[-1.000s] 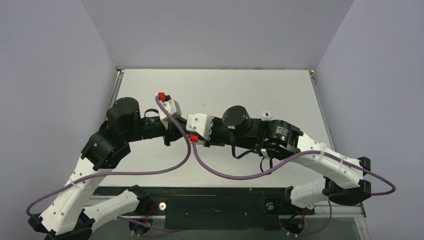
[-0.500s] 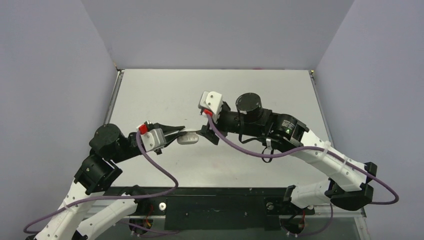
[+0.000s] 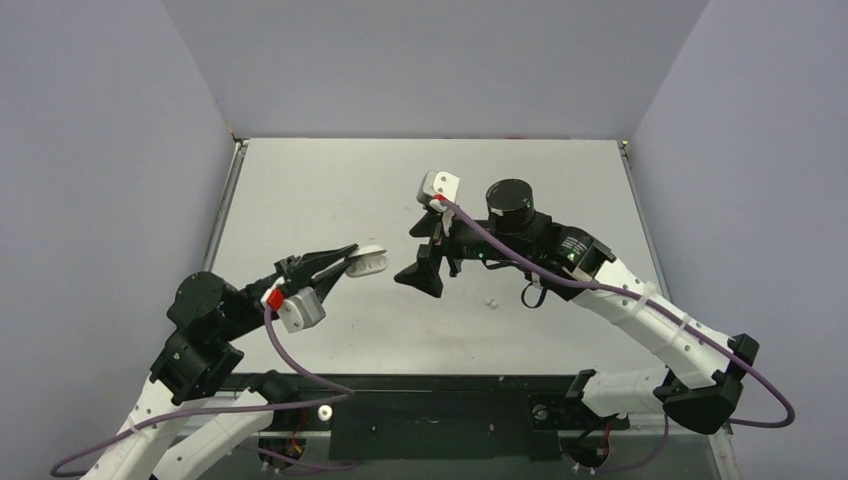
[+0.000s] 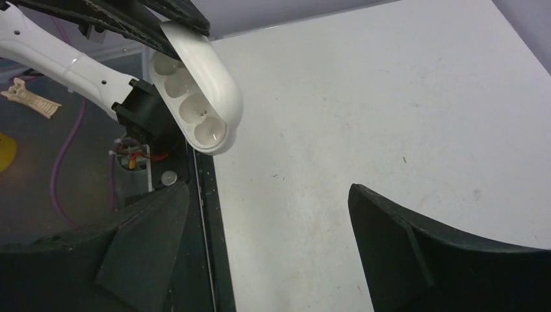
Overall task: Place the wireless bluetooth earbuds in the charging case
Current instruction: Open the charging case, then pick up the earbud from the center of the board.
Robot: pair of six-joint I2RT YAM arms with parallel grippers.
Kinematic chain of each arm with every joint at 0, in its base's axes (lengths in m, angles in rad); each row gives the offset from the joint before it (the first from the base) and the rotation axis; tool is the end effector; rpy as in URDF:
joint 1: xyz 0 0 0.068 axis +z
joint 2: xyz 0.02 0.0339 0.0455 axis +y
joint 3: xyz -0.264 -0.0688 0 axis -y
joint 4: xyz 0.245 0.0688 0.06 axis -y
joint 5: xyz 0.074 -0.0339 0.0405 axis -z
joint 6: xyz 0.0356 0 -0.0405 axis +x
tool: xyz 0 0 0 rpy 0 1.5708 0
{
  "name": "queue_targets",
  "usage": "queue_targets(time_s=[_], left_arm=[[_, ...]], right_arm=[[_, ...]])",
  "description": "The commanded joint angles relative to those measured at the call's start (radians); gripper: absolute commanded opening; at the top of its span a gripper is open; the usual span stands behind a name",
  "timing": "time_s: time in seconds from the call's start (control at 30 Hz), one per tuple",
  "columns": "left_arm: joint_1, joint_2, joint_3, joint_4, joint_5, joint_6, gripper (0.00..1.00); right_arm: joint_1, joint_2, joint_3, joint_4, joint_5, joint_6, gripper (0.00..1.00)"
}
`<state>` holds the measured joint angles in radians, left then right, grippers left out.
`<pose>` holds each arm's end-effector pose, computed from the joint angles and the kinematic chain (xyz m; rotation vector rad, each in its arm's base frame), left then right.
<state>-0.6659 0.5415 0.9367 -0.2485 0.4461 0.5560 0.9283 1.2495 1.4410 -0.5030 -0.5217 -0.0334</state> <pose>0.0705 -0.0749 0.4148 1.1073 0.9380 -0.4072 0.1449 0.2232 0.4374 -1.2412 1.5573 1.0867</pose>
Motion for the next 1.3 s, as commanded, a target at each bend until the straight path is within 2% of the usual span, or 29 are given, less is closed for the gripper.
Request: queue_targets(time_s=[0.0, 0.1, 0.23, 0.4, 0.47, 0.57, 0.6, 0.7, 0.77, 0.97, 1.27], left_arm=[[-0.002, -0.026, -0.012, 0.093, -0.019, 0.056, 0.0], [-0.003, -0.045, -0.031, 0.099, -0.011, 0.066, 0.0], [-0.002, -0.069, -0.058, 0.094, -0.016, 0.073, 0.0], [-0.003, -0.099, -0.102, 0.111, -0.032, 0.037, 0.0], [-0.003, -0.108, -0.119, 0.124, -0.043, 0.022, 0.0], [-0.003, -0.116, -0.137, 0.137, -0.054, 0.003, 0.0], [-0.003, -0.12, -0.141, 0.14, -0.055, -0.007, 0.0], [-0.003, -0.127, -0.157, 0.148, -0.055, -0.022, 0.0], [-0.003, -0.133, -0.164, 0.149, -0.053, -0.025, 0.0], [-0.003, -0.149, -0.171, 0.147, -0.037, -0.027, 0.0], [-0.003, -0.174, -0.18, 0.13, -0.05, -0.026, 0.0]], right_arm=[[-0.021, -0.057, -0.028, 0.162, -0.038, 0.102, 0.89], [-0.042, -0.064, -0.048, 0.187, 0.002, 0.158, 0.89], [-0.136, -0.09, -0.09, 0.173, 0.18, 0.315, 0.89], [-0.259, -0.16, -0.22, -0.013, 0.557, 0.486, 0.85], [-0.325, -0.184, -0.274, -0.085, 0.635, 0.524, 0.81], [-0.359, -0.202, -0.343, -0.154, 0.705, 0.534, 0.74], [-0.367, -0.2, -0.374, -0.165, 0.711, 0.535, 0.71], [-0.381, -0.175, -0.447, -0.186, 0.694, 0.55, 0.52], [-0.396, -0.149, -0.487, -0.177, 0.657, 0.572, 0.46], [-0.456, -0.04, -0.58, -0.054, 0.558, 0.617, 0.37], [-0.505, 0.137, -0.638, 0.085, 0.442, 0.63, 0.36]])
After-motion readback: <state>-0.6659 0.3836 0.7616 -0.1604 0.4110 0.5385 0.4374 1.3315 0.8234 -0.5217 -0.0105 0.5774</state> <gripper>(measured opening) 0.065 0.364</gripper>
